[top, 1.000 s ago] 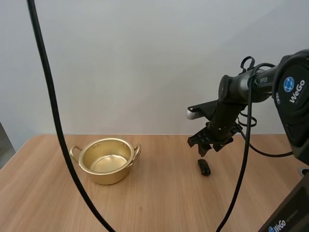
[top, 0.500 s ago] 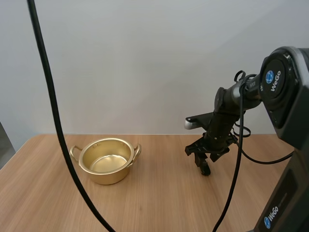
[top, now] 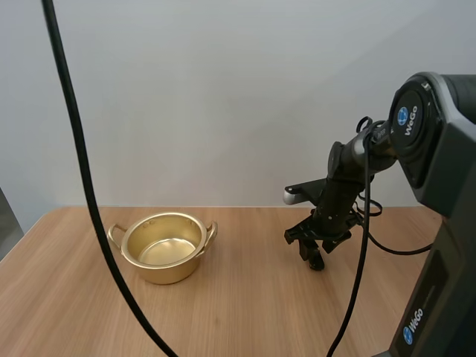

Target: Open the pot, put the car inside, and close it

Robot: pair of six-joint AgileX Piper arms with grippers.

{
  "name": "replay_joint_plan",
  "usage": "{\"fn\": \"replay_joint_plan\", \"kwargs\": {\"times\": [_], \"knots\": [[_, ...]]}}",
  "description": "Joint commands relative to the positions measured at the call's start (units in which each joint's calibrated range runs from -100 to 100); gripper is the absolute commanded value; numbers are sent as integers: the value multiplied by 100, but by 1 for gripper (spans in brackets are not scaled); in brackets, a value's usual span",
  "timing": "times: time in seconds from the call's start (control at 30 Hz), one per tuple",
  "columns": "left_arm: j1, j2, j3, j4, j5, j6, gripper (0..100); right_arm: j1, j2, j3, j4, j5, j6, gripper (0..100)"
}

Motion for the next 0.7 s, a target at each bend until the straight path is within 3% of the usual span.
{"fn": "replay_joint_plan", "kwargs": {"times": [0.0, 0.67], "knots": [[-3, -4, 1, -4, 2, -3, 0, -3, 66, 7, -1, -84, -9, 82], [-3, -3, 1, -4, 19, -3, 0, -3, 154, 7, 39, -422, -119, 78]]}}
